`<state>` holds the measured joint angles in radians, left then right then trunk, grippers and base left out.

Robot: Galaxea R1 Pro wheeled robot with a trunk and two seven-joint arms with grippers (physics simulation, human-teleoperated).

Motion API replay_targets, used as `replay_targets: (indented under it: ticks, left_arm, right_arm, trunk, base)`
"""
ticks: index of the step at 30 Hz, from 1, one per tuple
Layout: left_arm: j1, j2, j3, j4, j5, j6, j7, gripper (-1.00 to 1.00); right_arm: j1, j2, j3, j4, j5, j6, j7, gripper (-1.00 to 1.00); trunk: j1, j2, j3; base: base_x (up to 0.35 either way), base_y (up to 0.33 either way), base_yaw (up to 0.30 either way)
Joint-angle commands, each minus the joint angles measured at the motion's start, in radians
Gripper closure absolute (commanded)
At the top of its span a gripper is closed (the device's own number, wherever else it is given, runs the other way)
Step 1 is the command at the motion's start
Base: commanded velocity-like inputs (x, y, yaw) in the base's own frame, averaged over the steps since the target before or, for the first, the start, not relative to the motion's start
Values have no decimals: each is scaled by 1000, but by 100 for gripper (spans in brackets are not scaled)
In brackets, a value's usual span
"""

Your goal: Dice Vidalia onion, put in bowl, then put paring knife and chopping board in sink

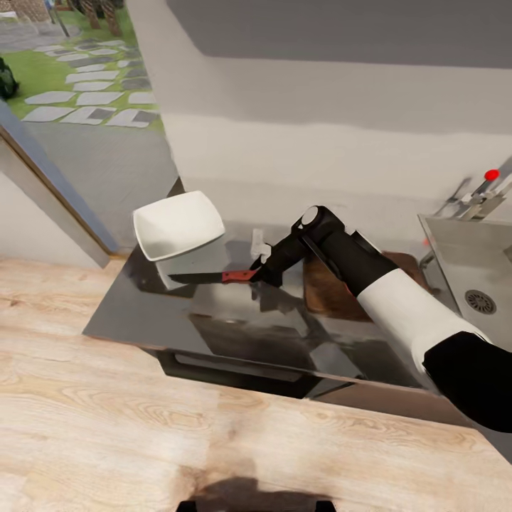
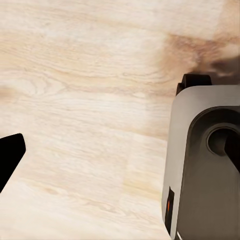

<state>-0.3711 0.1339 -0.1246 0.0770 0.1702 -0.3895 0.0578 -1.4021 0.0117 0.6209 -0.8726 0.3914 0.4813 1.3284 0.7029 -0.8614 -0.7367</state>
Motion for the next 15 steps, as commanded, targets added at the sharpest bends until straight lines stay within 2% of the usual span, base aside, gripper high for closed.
replay_targets:
  ticks: [1, 12, 15]
  left_arm:
    - [-2, 0, -9, 4, 8, -6, 0, -100]
    - [-2, 0, -9, 4, 8, -6, 1, -100]
    - [-2, 0, -9, 4, 8, -6, 1, -100]
  right_arm:
    - [14, 1, 1, 0, 3, 16, 6, 100]
    - [14, 1, 0, 0, 3, 16, 6, 100]
    - [14, 1, 0, 0, 3, 16, 6, 100]
  trunk:
    - [0, -1, -1]
    - [0, -1, -1]
    - [-11, 20, 8]
  base:
    - [-80, 160, 0]
    - [-16, 31, 0]
    - [-1, 1, 0]
